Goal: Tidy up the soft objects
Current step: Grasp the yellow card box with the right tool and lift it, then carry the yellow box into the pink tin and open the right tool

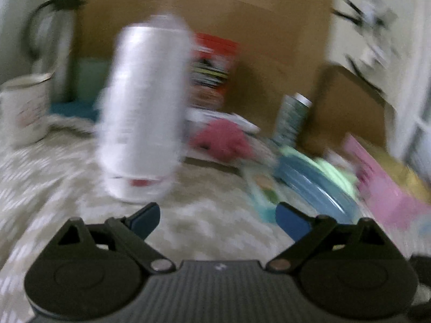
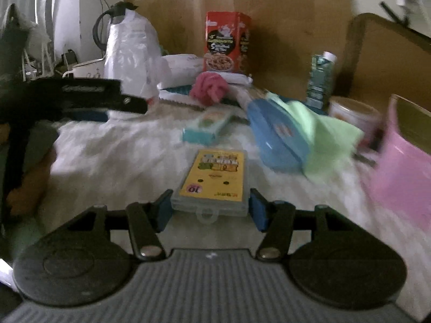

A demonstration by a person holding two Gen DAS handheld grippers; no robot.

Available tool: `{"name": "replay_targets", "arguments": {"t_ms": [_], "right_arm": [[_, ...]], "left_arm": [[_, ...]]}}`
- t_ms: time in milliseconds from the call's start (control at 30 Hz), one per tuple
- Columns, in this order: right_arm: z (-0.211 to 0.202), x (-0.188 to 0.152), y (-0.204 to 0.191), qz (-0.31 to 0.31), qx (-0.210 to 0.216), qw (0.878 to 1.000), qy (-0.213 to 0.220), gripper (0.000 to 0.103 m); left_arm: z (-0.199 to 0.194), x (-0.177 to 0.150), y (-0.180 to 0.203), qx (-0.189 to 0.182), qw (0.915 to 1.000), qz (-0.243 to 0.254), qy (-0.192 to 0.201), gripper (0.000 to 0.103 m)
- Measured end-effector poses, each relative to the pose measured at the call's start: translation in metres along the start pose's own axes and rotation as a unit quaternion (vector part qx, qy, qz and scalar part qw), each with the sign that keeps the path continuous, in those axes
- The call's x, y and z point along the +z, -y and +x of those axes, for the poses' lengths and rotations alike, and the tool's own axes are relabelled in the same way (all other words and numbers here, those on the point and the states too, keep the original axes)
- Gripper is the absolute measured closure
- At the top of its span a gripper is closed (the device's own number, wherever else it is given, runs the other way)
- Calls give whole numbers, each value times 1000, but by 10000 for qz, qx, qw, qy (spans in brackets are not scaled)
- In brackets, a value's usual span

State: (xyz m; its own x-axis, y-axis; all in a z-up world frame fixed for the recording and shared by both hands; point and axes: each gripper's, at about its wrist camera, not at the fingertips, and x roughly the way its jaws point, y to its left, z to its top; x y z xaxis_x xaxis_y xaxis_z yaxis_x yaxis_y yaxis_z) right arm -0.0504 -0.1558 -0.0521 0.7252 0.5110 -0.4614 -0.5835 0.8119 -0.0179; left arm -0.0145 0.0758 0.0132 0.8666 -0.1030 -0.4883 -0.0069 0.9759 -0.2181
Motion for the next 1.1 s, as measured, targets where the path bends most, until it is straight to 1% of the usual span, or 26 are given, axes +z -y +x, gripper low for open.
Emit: {"name": "replay_targets", "arguments": {"t_ms": [33,67,100,133,167,233,267,300,333,367,400,433,500,567,633,700,800,867,933,967,1000,1067,1100], "right_arm": [[-9,-5,5,62,22,10000,-1,42],[-17,-11,10,159,27,9999,20,42],[-23,-16,15,262,34,9996,42,42],[-30,-20,24,377,124,9992,57,42],[-35,-23,28,559,203,9982,95,42],[-39,-28,33,1102,412,9929,172,42],[-39,-29,38,1349,520,9893,202,42],[-38,-30,44,1601,643,9847,248,42],[-36,-31,49,1843,800,9791,309,42],[-35,-35,55,2003,954,9744,360,42],[-33,-37,56,2110,1023,9713,405,43],[-34,-38,56,2089,1028,9715,444,43],[-37,-37,57,1965,804,9753,618,43],[-46,-35,68,1817,680,9770,886,43],[-55,-32,80,1777,500,9755,1196,43],[-64,-24,88,1673,138,9746,1483,43],[-73,-11,104,1597,-564,9684,1829,43],[-75,-3,120,1651,-965,9611,1992,43],[-73,2,136,1666,-1270,9554,2081,42],[-72,2,145,1679,-1393,9534,2085,42],[-67,4,152,1699,-1549,9519,2025,42],[-52,9,161,1680,-1939,9492,1823,42],[-46,8,166,1661,-2103,9476,1740,41]], "left_arm": [[0,-1,11,-120,9996,231,-108,9],[-1,-3,21,-296,9987,360,-226,10],[-2,-6,33,-664,9963,355,-406,11],[-2,-9,44,-1054,9922,278,-610,11],[0,-11,57,-1518,9840,193,-908,11],[5,-16,80,-2051,9683,136,-1418,17],[9,-17,90,-2190,9618,119,-1641,21],[10,-19,99,-2227,9596,141,-1716,23],[11,-19,108,-2215,9587,199,-1773,29],[14,-19,115,-2248,9560,217,-1871,47],[16,-18,120,-2283,9538,159,-1945,49],[19,-16,125,-2306,9530,93,-1962,51],[20,-8,135,-2388,9528,141,-1868,52],[17,4,155,-2465,9536,339,-1694,53],[22,20,181,-2613,9511,543,-1552,54],[26,34,204,-2769,9472,699,-1460,54],[41,50,249,-2945,9417,945,-1326,51],[53,57,276,-2964,9414,1078,-1194,48],[67,60,294,-2906,9433,1124,-1144,45],[74,60,299,-2873,9441,1103,-1181,41],[81,59,304,-2839,9447,1085,-1231,33],[90,57,307,-2583,9520,1070,-1248,21],[90,55,305,-2427,9564,1105,-1192,18]]}}
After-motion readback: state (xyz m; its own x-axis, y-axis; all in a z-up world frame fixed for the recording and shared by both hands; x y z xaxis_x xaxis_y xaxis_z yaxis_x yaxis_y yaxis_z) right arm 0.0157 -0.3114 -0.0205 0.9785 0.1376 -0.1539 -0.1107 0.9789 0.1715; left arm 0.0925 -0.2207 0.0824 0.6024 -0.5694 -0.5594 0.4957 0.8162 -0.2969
